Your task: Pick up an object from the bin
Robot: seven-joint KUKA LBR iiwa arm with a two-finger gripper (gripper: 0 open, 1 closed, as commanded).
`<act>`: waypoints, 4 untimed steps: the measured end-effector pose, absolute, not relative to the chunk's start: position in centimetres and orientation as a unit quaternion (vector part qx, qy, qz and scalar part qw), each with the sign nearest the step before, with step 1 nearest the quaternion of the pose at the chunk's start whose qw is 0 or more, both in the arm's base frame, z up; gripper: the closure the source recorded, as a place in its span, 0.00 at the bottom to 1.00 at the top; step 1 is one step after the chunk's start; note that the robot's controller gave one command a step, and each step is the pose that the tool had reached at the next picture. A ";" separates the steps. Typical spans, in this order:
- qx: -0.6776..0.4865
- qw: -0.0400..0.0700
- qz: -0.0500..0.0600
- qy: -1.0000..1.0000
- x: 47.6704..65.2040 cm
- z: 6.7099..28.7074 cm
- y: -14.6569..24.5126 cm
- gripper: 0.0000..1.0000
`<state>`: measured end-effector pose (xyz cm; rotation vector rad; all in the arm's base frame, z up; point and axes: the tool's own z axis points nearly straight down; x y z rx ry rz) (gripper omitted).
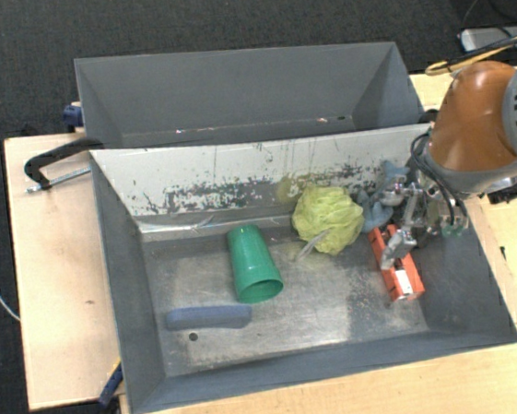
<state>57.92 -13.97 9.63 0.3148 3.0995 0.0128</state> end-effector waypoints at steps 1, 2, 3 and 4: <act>0.059 0.009 0.006 0.998 58.9 9.2 -13.9 0.00; 0.061 0.011 0.004 0.998 59.2 9.0 -13.8 0.00; 0.190 0.012 0.010 0.982 59.8 8.4 -13.3 0.00; 0.064 0.014 0.006 0.998 60.1 8.4 -13.9 0.00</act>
Offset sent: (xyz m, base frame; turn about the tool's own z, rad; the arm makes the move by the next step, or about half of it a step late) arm -0.0116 0.0051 -0.0263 0.3977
